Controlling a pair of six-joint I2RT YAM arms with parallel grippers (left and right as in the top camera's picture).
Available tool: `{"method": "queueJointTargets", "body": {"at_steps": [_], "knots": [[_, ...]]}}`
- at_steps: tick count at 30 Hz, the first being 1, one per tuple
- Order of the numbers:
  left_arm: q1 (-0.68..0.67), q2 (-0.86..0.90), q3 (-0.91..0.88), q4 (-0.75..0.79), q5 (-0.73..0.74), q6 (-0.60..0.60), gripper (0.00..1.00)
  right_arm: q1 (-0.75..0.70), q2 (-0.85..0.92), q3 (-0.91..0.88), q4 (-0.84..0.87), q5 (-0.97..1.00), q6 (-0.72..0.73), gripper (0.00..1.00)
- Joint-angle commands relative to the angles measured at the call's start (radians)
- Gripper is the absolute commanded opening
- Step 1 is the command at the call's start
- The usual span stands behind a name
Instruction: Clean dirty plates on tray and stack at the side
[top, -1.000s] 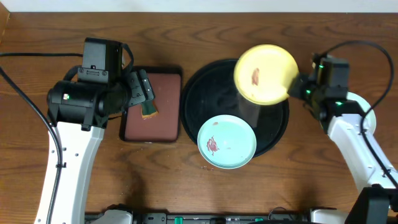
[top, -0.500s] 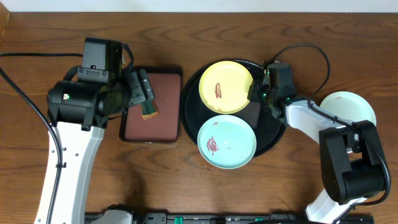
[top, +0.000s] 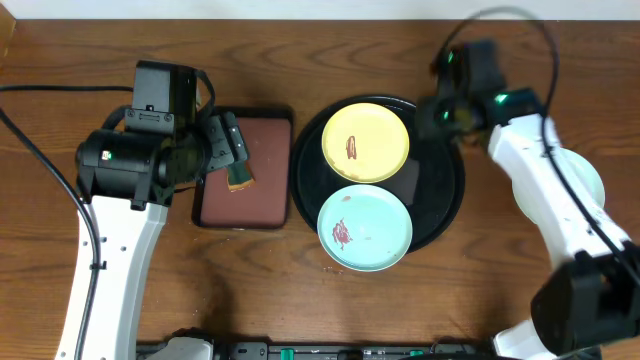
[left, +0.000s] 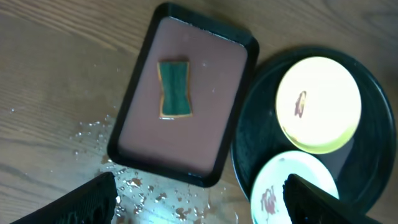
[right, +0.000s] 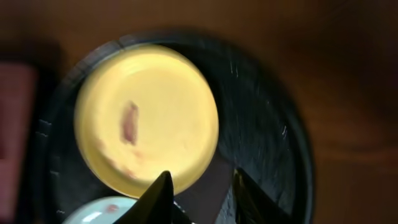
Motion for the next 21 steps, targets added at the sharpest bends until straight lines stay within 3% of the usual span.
{"method": "queueJointTargets", "body": {"at_steps": [1, 7, 11, 21], "knots": [[0.003, 0.0, 0.009, 0.033, 0.037, 0.006, 0.86, 0.003, -0.01, 0.04, -0.04, -0.003, -0.026, 0.31], [0.003, 0.001, 0.008, 0.08, 0.029, 0.01, 0.83, 0.003, -0.006, 0.002, -0.047, -0.002, 0.011, 0.32], [0.0, 0.045, -0.043, 0.116, -0.084, 0.01, 0.8, 0.005, -0.006, -0.011, -0.049, -0.002, 0.011, 0.33], [0.0, 0.376, -0.224, 0.218, -0.109, -0.016, 0.65, 0.006, -0.006, -0.014, -0.055, -0.002, 0.011, 0.34]]}}
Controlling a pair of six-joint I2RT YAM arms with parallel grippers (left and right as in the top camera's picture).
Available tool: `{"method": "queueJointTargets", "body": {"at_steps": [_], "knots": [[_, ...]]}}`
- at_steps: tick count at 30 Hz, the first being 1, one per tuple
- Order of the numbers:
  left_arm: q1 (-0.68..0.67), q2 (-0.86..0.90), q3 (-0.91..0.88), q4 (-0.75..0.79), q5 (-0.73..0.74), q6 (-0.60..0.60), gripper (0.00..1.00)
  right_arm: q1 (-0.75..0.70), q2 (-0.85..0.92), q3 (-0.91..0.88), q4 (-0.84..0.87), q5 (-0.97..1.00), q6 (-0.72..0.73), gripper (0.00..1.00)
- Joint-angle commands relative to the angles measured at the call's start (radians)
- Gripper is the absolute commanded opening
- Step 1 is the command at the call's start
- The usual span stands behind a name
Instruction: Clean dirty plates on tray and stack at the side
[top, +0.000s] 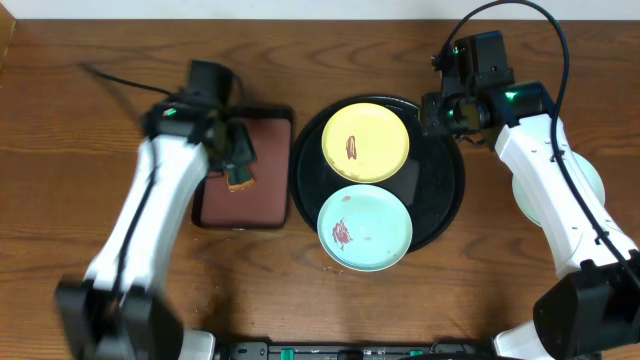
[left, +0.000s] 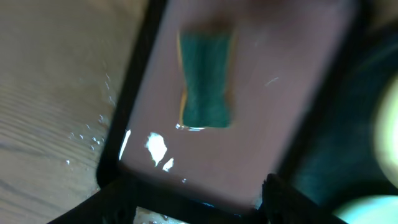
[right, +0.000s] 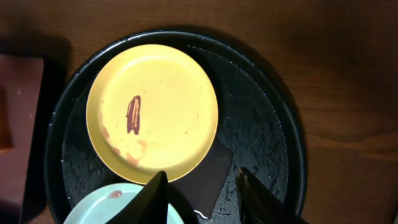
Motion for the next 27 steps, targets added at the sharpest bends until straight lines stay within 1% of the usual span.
{"method": "queueJointTargets", "body": {"at_steps": [1, 2, 3, 4, 5, 7, 8, 10, 11, 12, 13, 16, 19, 20, 21, 22, 23, 24, 25, 27], "knots": [[0.001, 0.104, -0.012, 0.02, -0.016, -0.008, 0.64, 0.006, 0.009, -0.006, -0.003, -0.002, 0.01, 0.34], [0.001, 0.139, -0.012, 0.034, -0.016, -0.008, 0.63, 0.006, 0.009, -0.006, -0.002, -0.002, 0.01, 0.35], [0.001, 0.171, -0.012, 0.046, -0.016, -0.008, 0.58, 0.006, 0.009, -0.006, -0.001, -0.002, 0.01, 0.35], [0.002, 0.202, -0.012, 0.058, -0.016, -0.009, 0.51, 0.006, 0.009, -0.006, -0.001, -0.002, 0.01, 0.35], [0.002, 0.231, -0.012, 0.069, -0.016, -0.013, 0.46, 0.006, 0.009, -0.006, -0.001, -0.002, 0.01, 0.35], [0.002, 0.288, -0.012, 0.093, -0.014, -0.03, 0.41, 0.006, 0.009, -0.006, -0.003, -0.002, 0.01, 0.35], [0.002, 0.307, -0.012, 0.103, -0.012, -0.031, 0.36, 0.006, 0.009, -0.006, -0.004, -0.002, 0.01, 0.35], [0.002, 0.351, -0.012, 0.122, -0.011, -0.031, 0.23, 0.006, 0.009, -0.006, -0.005, -0.002, 0.01, 0.35], [0.002, 0.362, -0.012, 0.122, -0.003, -0.031, 0.19, 0.006, 0.009, -0.006, -0.004, -0.001, 0.01, 0.35], [0.002, 0.371, -0.012, 0.12, 0.012, -0.03, 0.12, 0.006, 0.009, -0.006, -0.004, -0.001, 0.01, 0.35], [0.002, 0.375, -0.012, 0.114, 0.021, -0.028, 0.08, 0.006, 0.009, -0.006, -0.004, -0.001, 0.01, 0.36], [0.002, 0.361, -0.006, 0.083, 0.022, 0.018, 0.07, 0.006, 0.009, -0.006, -0.004, -0.001, 0.01, 0.35], [0.002, 0.307, 0.004, 0.051, 0.02, 0.064, 0.08, 0.006, 0.009, -0.006, -0.003, -0.001, 0.01, 0.36], [0.002, 0.282, 0.005, 0.046, 0.013, 0.072, 0.09, 0.006, 0.009, -0.006, -0.002, -0.001, 0.01, 0.36], [0.002, 0.255, 0.005, 0.045, -0.002, 0.072, 0.16, 0.006, 0.009, -0.006, -0.002, -0.001, 0.01, 0.36], [0.002, 0.23, 0.005, 0.046, -0.017, 0.071, 0.28, 0.006, 0.009, -0.006, -0.002, -0.001, 0.01, 0.36], [0.002, 0.206, 0.005, 0.055, -0.03, 0.071, 0.37, 0.006, 0.009, -0.006, -0.002, -0.001, 0.01, 0.36], [0.002, 0.188, 0.005, 0.07, -0.042, 0.071, 0.43, 0.006, 0.009, -0.006, -0.002, -0.001, 0.01, 0.36], [0.002, 0.176, 0.005, 0.09, -0.053, 0.071, 0.47, 0.006, 0.009, -0.006, -0.002, -0.001, 0.01, 0.35], [0.002, 0.171, 0.005, 0.129, -0.074, 0.071, 0.48, 0.006, 0.009, -0.006, 0.001, -0.001, 0.01, 0.36]]}}
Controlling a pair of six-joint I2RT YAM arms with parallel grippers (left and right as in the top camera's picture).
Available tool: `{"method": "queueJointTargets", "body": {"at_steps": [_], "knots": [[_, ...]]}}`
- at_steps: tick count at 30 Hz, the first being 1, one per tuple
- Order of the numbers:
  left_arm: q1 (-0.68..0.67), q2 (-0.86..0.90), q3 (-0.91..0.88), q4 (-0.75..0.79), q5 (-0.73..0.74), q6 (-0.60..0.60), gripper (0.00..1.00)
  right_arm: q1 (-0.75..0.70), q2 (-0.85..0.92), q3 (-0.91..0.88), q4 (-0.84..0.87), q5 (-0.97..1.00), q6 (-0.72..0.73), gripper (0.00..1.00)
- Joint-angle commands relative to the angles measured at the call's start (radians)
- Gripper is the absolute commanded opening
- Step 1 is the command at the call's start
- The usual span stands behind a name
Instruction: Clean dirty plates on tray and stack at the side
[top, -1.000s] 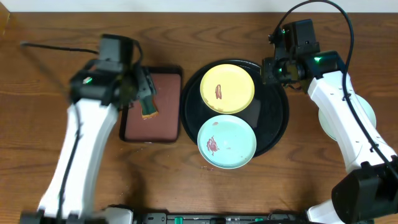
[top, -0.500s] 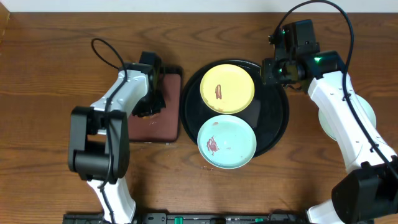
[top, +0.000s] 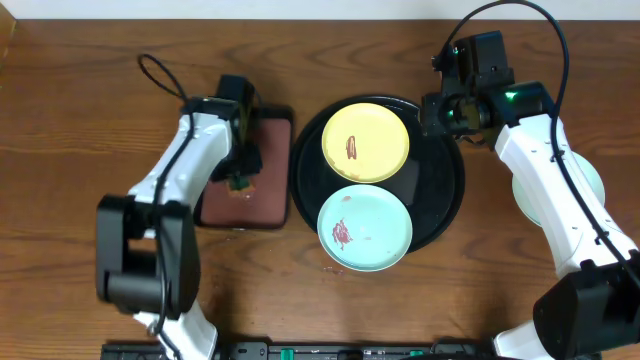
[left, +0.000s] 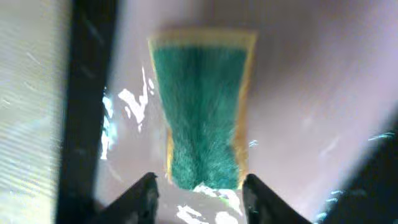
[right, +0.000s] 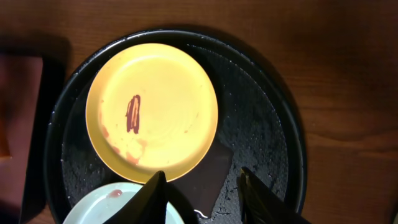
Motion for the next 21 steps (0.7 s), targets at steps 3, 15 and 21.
{"method": "queueJointTargets", "body": {"at_steps": [3, 15, 21], "knots": [[0.002, -0.005, 0.003, 0.078, -0.055, 0.016, 0.48, 0.005, 0.009, -0.006, 0.003, -0.001, 0.01, 0.36], [0.007, 0.175, -0.001, 0.129, -0.033, 0.016, 0.25, 0.005, 0.009, -0.006, 0.002, -0.001, 0.01, 0.36], [0.007, 0.116, 0.001, 0.122, 0.212, 0.114, 0.08, 0.005, 0.009, -0.006, 0.003, -0.001, 0.01, 0.36]]}}
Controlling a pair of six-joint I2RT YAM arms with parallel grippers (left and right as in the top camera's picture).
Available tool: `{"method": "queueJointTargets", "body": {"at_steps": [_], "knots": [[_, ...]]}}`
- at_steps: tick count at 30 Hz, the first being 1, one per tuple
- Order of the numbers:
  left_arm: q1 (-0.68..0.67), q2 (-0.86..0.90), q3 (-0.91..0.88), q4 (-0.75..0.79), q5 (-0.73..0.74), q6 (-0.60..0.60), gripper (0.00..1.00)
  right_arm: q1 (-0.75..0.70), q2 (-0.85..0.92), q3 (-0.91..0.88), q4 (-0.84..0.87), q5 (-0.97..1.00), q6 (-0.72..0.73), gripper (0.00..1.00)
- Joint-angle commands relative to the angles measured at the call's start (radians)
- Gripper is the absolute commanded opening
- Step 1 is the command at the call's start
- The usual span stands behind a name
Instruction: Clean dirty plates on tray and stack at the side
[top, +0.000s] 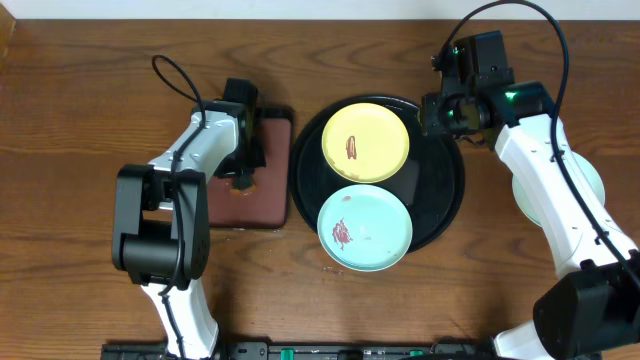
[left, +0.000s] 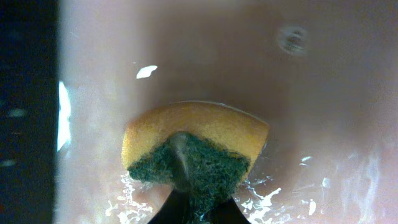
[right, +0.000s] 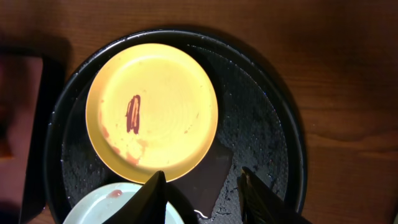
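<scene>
A yellow plate (top: 365, 142) (right: 152, 112) with a red smear and a pale blue plate (top: 364, 228) (right: 112, 205) with red smears lie on the round black tray (top: 445, 190) (right: 267, 137). A green-and-yellow sponge (left: 196, 146) (top: 240, 183) sits in the wet brown rectangular tray (top: 265, 200) (left: 186, 56). My left gripper (top: 243, 165) (left: 198, 208) is down in that tray, shut on the sponge, which bulges between the fingers. My right gripper (top: 435, 112) (right: 202, 199) hovers open over the black tray's right part, holding nothing.
A pale green plate (top: 597, 185) lies on the table at the far right, partly under my right arm. The wooden table's back edge runs along the top of the overhead view.
My left gripper was open just above the flat sponge; now it is lower and shut on it, squeezing it into a hump. The right arm and both plates have not moved.
My left gripper hung open high over the brown tray, then was lower over the sponge, then close above it, and now grips it. My right gripper shifted slightly early on and has stayed open over the black tray since.
</scene>
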Motion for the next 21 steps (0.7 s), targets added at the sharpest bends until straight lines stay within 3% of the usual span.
{"method": "queueJointTargets", "body": {"at_steps": [1, 2, 4, 5, 7, 13, 17, 21], "knots": [[-0.002, -0.061, 0.0, -0.013, 0.184, 0.068, 0.07, 0.005, 0.009, -0.005, 0.002, -0.001, 0.01, 0.36], [-0.002, -0.074, 0.0, -0.019, 0.184, 0.067, 0.1, 0.005, 0.009, -0.005, 0.002, -0.001, 0.01, 0.36], [-0.002, -0.098, 0.0, -0.029, 0.184, 0.067, 0.4, 0.005, 0.009, -0.005, 0.002, -0.001, 0.01, 0.36], [-0.002, -0.105, 0.0, -0.035, 0.183, 0.067, 0.48, 0.005, 0.009, -0.005, 0.002, -0.001, 0.01, 0.36], [-0.002, -0.109, 0.0, -0.051, 0.174, 0.067, 0.54, 0.005, 0.009, -0.005, 0.002, -0.001, 0.01, 0.36], [-0.003, -0.097, -0.005, -0.082, 0.174, -0.003, 0.53, 0.005, 0.009, -0.005, 0.002, -0.001, 0.01, 0.36], [-0.006, -0.082, -0.026, -0.05, 0.174, -0.03, 0.33, 0.005, 0.009, -0.005, 0.002, -0.001, 0.01, 0.36], [-0.023, -0.052, -0.076, 0.002, 0.175, -0.031, 0.3, 0.005, 0.009, -0.005, 0.002, -0.001, 0.01, 0.36]]}}
